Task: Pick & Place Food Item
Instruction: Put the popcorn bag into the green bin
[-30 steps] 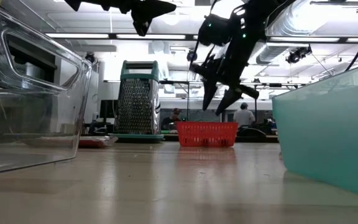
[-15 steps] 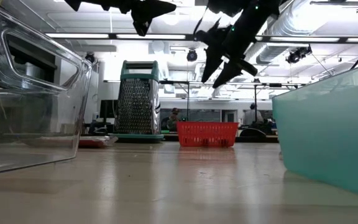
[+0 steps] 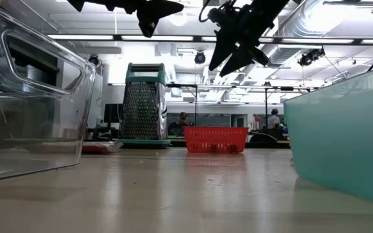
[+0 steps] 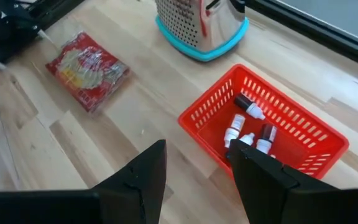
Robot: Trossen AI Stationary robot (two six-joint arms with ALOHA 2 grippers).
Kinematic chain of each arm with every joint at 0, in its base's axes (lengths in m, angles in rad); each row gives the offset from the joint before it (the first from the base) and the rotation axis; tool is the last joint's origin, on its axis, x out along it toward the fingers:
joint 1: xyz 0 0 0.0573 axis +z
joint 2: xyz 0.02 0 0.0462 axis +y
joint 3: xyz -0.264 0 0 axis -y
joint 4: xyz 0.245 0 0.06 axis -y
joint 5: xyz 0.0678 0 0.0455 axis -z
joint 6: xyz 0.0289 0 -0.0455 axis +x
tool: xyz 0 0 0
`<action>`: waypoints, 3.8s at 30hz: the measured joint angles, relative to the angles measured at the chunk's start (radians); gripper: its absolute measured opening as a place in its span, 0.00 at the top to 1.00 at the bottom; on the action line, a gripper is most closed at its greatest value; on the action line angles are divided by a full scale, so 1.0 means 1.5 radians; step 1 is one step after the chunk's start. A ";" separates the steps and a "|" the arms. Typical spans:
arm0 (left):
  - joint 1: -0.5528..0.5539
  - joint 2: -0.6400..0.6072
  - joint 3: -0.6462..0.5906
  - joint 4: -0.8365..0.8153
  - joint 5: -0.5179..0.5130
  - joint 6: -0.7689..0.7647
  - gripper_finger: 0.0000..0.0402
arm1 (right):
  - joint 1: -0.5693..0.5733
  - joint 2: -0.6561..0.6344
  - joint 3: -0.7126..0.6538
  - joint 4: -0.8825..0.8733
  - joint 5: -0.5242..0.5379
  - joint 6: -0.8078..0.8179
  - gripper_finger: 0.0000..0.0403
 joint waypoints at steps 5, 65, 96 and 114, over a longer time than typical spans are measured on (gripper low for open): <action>0.000 0.000 0.000 0.000 0.000 0.000 0.61 | 0.022 0.000 0.000 -0.001 0.033 -0.004 0.59; 0.000 0.000 0.000 0.005 0.000 0.000 0.61 | 0.101 -0.272 -0.425 0.400 0.073 -0.143 0.59; 0.148 -0.003 0.000 -0.176 0.118 -0.035 0.61 | 0.101 -0.272 -0.424 0.399 0.073 -0.143 0.59; 0.255 -0.157 0.000 -0.433 0.097 0.041 0.61 | 0.101 -0.272 -0.424 0.399 0.073 -0.143 0.59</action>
